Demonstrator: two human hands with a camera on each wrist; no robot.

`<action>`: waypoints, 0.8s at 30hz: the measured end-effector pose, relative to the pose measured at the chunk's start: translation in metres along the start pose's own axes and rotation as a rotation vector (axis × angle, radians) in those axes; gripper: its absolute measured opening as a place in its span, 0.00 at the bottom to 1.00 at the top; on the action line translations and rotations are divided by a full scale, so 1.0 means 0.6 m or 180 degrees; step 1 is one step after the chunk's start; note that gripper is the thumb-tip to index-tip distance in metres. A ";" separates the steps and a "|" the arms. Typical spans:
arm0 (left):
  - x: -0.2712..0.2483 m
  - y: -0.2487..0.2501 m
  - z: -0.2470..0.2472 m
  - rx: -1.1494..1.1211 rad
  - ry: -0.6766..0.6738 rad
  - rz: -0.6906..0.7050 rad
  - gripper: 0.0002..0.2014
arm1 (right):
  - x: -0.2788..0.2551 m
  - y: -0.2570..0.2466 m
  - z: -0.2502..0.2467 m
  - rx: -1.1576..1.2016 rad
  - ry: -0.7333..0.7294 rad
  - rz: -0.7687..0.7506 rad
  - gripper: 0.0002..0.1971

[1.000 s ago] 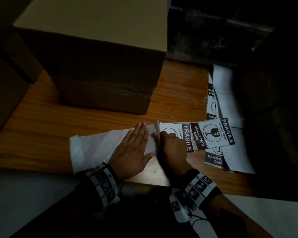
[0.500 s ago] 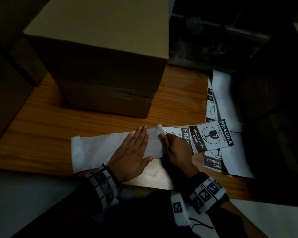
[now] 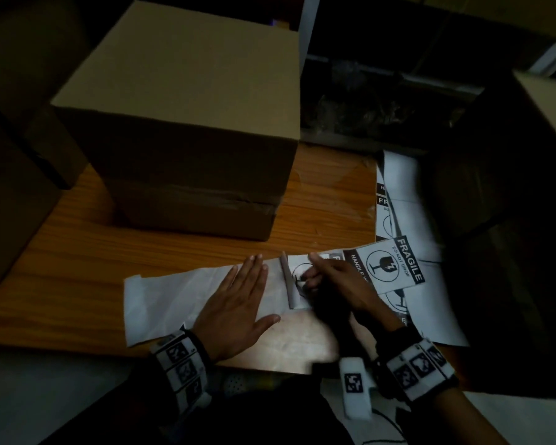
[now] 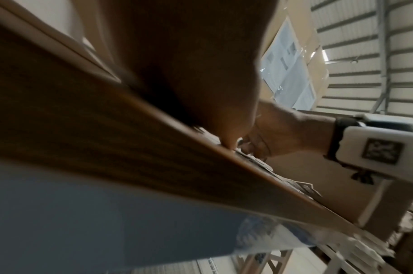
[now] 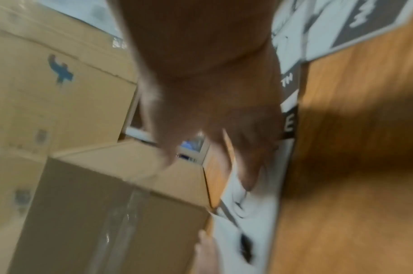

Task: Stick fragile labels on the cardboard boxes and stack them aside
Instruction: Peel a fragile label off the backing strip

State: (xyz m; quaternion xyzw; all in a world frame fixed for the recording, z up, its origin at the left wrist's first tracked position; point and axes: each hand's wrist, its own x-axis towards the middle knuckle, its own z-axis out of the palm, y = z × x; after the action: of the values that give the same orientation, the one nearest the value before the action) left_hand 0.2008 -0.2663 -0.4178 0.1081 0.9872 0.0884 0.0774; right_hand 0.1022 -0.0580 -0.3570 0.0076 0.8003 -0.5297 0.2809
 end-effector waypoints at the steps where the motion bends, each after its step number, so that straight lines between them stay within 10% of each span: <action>1: 0.000 -0.001 -0.001 -0.0022 -0.0031 -0.0043 0.44 | 0.005 0.004 -0.003 -0.0166 0.0289 -0.0164 0.28; 9: -0.035 -0.007 -0.049 -0.1370 0.0214 0.0014 0.48 | 0.003 0.044 0.038 -0.2402 0.1069 -0.0778 0.11; 15: -0.026 0.028 -0.096 -0.0855 0.1380 -0.0178 0.25 | 0.005 0.043 0.046 -0.2696 0.0971 -0.0782 0.09; 24: 0.027 0.054 -0.012 -0.0189 0.0117 -0.0609 0.36 | 0.018 0.015 0.031 -0.2244 0.0541 -0.0556 0.18</action>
State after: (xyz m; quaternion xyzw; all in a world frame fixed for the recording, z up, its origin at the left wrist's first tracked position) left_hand 0.1905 -0.2325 -0.4069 0.0094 0.9912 0.1117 0.0706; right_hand 0.1041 -0.0727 -0.3747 -0.1139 0.9517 -0.2410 0.1525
